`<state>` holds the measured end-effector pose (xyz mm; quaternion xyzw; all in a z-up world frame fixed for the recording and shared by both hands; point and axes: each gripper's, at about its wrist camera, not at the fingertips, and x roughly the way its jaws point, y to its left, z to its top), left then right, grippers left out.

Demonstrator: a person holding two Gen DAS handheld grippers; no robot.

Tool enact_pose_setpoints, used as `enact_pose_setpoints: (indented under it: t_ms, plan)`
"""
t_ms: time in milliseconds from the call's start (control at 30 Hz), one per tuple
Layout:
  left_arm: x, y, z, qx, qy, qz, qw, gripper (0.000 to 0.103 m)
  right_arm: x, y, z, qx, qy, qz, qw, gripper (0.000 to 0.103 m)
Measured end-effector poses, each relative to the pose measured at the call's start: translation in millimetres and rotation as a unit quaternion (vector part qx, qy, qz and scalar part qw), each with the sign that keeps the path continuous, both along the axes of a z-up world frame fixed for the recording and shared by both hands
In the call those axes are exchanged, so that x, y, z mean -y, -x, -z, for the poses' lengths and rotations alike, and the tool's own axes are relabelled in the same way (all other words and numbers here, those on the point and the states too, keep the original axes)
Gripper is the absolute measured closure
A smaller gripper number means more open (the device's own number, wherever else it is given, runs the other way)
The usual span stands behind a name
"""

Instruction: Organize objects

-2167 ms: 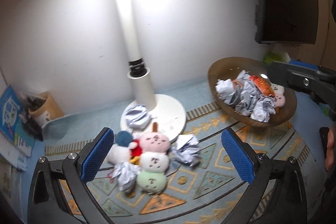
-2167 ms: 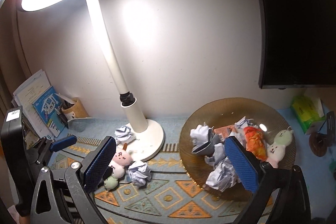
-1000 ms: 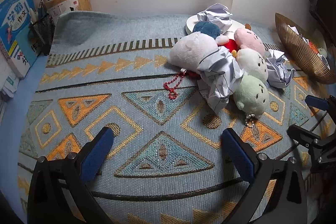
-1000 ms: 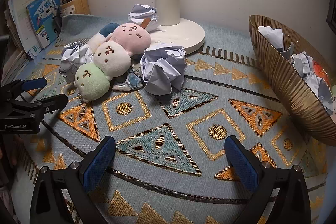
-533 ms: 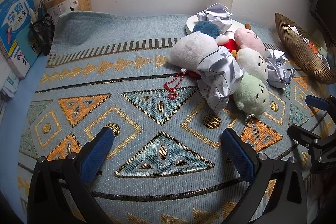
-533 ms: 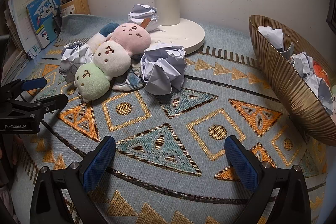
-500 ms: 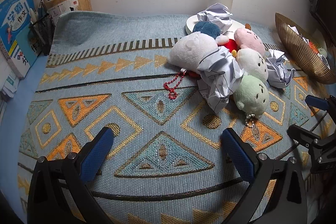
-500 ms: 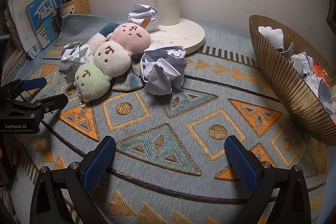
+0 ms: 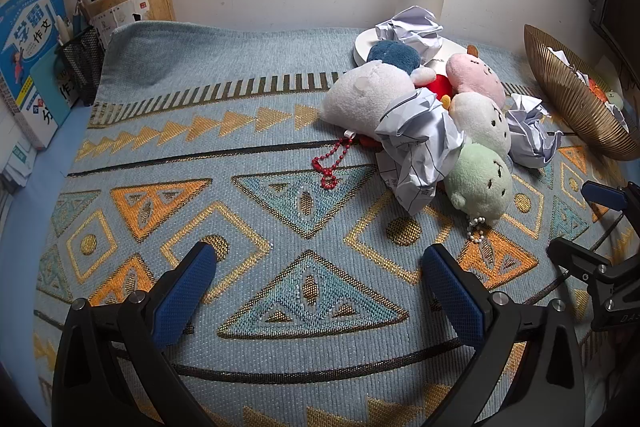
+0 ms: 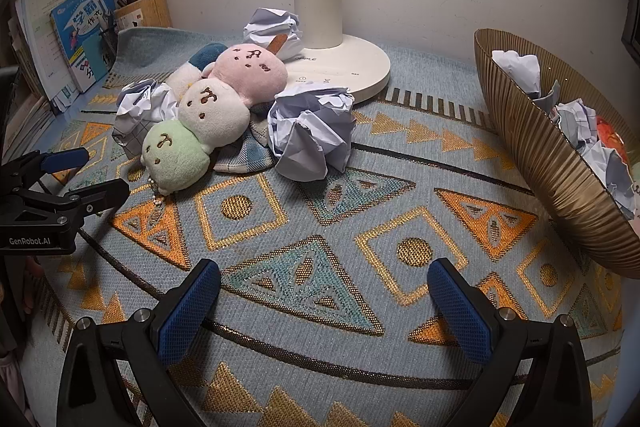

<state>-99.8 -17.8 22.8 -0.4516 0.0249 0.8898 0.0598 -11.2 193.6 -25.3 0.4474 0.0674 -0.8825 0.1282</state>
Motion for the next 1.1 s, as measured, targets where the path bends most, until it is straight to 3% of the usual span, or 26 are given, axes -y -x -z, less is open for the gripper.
enact_pose_setpoints:
  t_ms: [1000,1067,1100]
  plan:
    - [-2.1,2.2,0.2,0.004,0.000,-0.007,1.0000,0.000,0.8,4.3,-1.9,0.004,0.002,-0.001,1.000,0.000]
    - [-2.4,3.1,-3.3,0.004,-0.029,-0.010,0.9995,0.001,-1.7,7.0,-4.7,0.013,0.024,-0.015,1.000,0.000]
    - [2.1,0.6,-8.5,-0.010,-0.068,0.000,0.9976,0.001,-6.4,7.5,-8.3,0.013,0.055,-0.026,0.998,0.000]
